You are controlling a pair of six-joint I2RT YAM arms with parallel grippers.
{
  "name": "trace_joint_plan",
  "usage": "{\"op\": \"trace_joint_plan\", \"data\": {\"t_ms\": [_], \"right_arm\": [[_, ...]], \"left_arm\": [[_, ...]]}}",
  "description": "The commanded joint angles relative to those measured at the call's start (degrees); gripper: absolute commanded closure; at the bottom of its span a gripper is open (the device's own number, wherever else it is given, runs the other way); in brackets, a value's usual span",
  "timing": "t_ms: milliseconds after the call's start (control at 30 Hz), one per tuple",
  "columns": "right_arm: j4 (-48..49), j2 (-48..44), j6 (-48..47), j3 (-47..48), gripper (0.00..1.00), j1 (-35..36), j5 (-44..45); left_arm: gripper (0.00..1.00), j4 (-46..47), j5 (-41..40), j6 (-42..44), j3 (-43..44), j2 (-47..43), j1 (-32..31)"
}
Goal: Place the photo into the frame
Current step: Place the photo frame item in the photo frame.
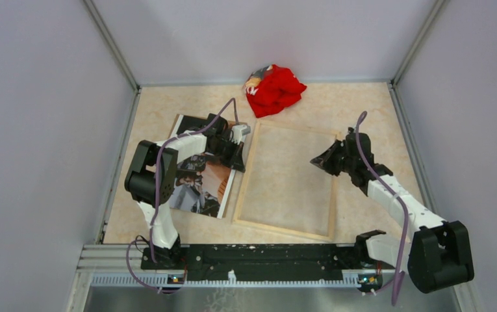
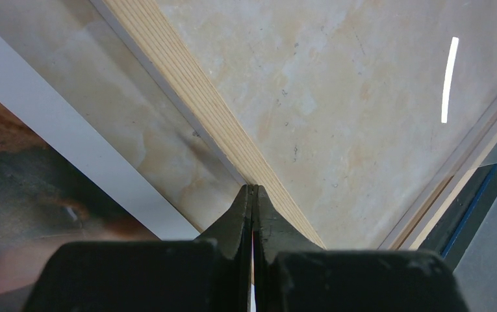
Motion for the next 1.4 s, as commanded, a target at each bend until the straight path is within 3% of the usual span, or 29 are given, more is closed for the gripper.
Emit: {"op": "trace_joint_plan", "data": {"t_ms": [0, 600, 1367], "right_arm": [[1.76, -1.74, 1.52, -1.26, 1.0, -1.41, -3.05], [-1.56, 1.82, 1.74, -1.82, 1.0, -5.3, -9.12], [-4.26, 5.88, 3.07, 4.33, 1.0, -5.45, -18.4]], "left_arm": [[1.0, -3.04, -2.31, 1.09, -1.2, 2.49, -0.25], [1.0, -2.86, -2.63, 0.95, -1.24, 2.64, -0.27], [1.0, -2.43, -2.92, 1.24, -1.89, 2.4, -0.23]]}}
